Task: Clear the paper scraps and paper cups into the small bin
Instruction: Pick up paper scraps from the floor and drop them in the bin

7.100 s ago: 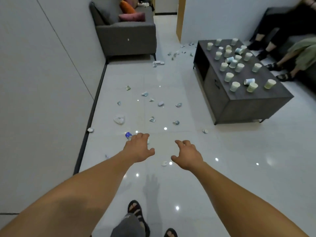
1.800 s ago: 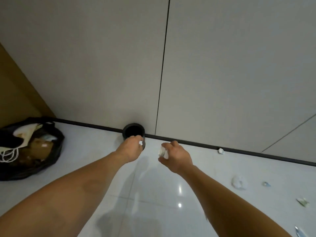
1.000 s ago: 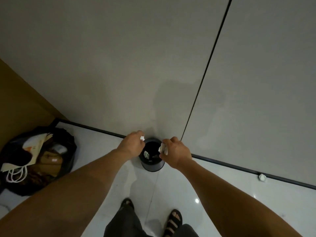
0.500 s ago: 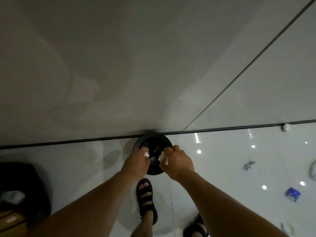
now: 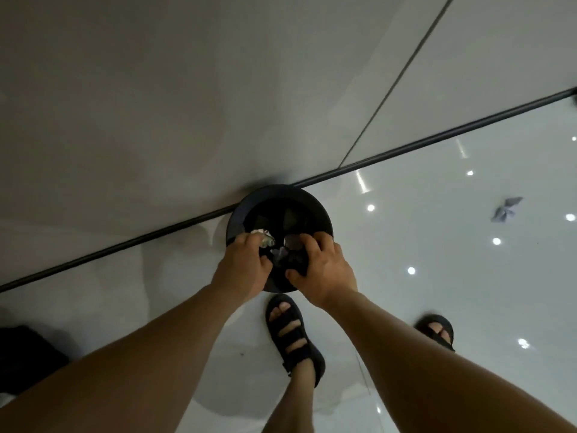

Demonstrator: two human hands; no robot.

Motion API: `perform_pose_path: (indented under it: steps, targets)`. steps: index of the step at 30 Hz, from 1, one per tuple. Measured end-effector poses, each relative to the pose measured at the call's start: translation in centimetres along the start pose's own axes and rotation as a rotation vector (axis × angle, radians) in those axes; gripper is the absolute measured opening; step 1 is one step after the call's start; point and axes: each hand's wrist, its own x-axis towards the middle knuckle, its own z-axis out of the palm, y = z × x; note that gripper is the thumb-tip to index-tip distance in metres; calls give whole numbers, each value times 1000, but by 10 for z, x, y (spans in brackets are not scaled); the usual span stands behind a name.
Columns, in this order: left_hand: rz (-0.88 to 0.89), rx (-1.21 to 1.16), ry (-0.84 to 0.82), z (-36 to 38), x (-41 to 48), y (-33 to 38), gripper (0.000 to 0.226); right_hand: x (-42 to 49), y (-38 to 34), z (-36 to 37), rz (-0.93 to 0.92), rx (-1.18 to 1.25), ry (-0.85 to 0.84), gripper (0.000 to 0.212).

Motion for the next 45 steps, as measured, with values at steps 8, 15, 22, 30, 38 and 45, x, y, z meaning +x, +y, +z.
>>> perform_pose_path:
  steps: [8,15,22,30,38,45]
  targets:
    - [188,88,-37,-38,-41,88,52,-71,43,-79,103,100,63,80]
    - [341,268,-66,-36,-59,235,55,-131,135,-162,251,164,185,77]
    - [562,393,-136,37,-101,408,56,-207,261,-223,396,273,348,76]
    - [720,537,-291,166,-162,547,55,-300,415,-252,615,354,427,77]
    - [803,626,-418,246,-160,611,55,-330,512,-259,783,421,402,77]
    - [747,648,-438,282,-106,642,54,-294,568,-267,853,448,359,78]
